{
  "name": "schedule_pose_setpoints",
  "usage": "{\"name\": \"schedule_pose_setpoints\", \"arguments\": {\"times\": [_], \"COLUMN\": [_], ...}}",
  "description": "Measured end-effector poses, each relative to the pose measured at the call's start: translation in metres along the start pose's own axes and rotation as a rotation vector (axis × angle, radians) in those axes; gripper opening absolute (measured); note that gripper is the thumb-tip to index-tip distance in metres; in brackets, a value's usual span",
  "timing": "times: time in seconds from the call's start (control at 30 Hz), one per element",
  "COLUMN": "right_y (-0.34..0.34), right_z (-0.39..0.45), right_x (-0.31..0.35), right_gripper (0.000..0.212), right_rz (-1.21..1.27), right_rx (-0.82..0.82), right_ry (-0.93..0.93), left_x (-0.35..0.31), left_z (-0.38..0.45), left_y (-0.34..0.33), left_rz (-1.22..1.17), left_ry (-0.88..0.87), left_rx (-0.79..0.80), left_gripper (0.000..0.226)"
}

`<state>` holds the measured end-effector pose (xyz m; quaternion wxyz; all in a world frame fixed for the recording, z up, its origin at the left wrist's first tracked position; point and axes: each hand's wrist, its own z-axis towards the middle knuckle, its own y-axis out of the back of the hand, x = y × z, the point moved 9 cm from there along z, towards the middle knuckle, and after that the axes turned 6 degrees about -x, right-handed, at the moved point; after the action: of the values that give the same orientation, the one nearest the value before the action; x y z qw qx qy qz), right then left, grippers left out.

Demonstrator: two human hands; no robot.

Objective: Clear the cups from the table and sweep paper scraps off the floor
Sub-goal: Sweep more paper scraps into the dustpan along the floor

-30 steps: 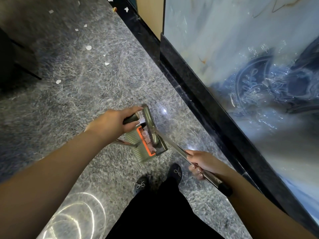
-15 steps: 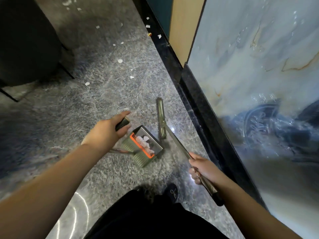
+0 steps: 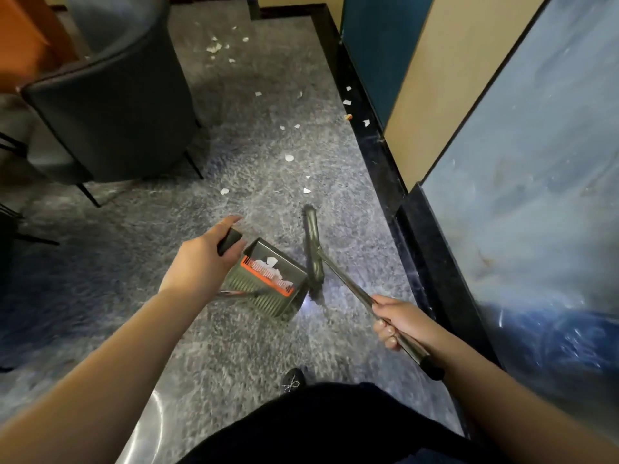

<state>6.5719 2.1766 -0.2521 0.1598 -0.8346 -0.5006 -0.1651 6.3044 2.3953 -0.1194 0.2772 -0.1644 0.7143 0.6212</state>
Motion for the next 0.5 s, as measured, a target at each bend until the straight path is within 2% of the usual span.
{"name": "schedule_pose_setpoints", "arguments": {"times": [0.17, 0.3, 0.5], "right_y": [-0.038, -0.059, -0.100], "right_z": [0.025, 0.053, 0.108], "right_x": [0.049, 0.101, 0.195], "right_gripper": [0.027, 0.045, 0.049], "right_rz": [-0.072, -0.132, -0.214], "right_rx": [0.005, -0.013, 0.053], "right_ry": [0.020, 0.035, 0.025], "left_x": [0.030, 0.049, 0.072], "left_z": [0.041, 0.080, 0.149], "left_y": [0.024, 0.036, 0.052], "left_rz": [-0.017, -0.045, -0.024], "left_ry": [0.066, 0.138, 0.253], "left_rx": [-0.047, -0.091, -0.181], "left_gripper": [0.045, 0.045, 0.045]}}
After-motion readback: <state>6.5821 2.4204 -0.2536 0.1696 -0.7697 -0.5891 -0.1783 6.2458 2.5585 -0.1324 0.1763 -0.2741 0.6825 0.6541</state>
